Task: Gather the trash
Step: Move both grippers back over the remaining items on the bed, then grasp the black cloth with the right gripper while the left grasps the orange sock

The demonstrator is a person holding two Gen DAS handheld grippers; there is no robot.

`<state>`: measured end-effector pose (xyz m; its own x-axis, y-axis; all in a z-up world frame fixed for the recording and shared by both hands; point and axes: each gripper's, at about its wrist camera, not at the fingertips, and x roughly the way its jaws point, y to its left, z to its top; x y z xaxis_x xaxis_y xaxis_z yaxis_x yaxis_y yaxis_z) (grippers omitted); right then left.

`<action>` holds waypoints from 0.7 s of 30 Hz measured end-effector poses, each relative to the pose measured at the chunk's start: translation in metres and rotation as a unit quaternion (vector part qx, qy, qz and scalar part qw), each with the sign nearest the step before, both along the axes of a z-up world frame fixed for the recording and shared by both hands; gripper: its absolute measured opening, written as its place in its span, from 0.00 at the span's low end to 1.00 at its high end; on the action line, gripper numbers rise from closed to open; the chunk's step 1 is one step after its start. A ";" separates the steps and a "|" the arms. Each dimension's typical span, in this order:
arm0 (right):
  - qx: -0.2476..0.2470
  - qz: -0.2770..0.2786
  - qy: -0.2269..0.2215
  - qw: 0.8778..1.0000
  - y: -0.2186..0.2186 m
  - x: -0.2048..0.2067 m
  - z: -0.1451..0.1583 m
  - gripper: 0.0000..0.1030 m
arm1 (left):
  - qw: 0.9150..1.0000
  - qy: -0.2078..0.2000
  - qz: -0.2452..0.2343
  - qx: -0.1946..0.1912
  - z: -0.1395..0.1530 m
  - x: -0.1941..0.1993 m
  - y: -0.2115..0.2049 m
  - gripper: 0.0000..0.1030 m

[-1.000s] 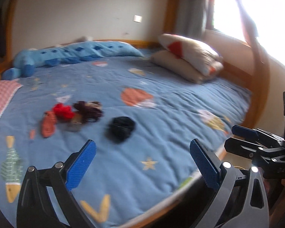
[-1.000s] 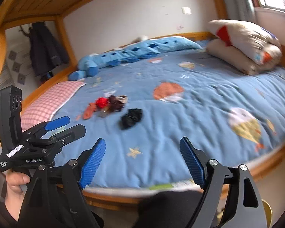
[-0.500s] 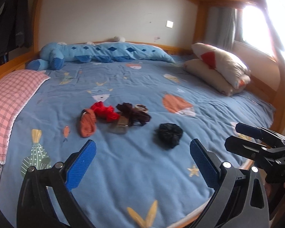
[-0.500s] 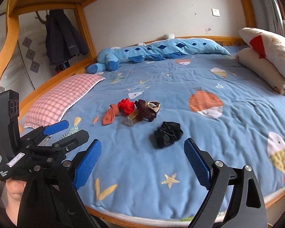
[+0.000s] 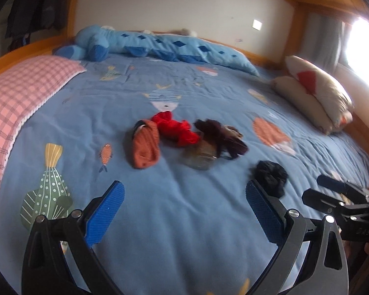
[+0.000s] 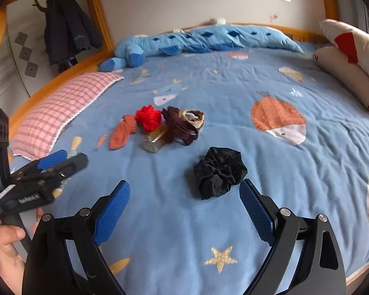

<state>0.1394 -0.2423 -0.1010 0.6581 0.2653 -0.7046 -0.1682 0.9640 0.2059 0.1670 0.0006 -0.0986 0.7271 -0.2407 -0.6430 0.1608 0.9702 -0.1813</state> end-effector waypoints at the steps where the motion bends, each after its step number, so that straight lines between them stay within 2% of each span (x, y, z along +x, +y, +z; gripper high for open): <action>1: 0.000 -0.001 0.005 1.000 -0.001 0.006 -0.004 0.85 | 1.000 0.006 0.005 -0.004 -0.003 0.005 0.002 0.96; 13: -0.026 -0.029 0.052 0.998 -0.007 0.068 -0.056 0.82 | 0.999 0.046 0.018 -0.003 -0.037 0.052 0.005 0.96; 17: -0.049 -0.031 0.055 0.997 -0.005 0.074 -0.066 0.69 | 0.998 0.059 0.019 -0.008 -0.044 0.057 0.007 0.96; 21: -0.085 -0.024 0.040 0.995 0.002 0.070 -0.071 0.57 | 0.998 0.058 0.021 -0.005 -0.045 0.059 0.008 0.96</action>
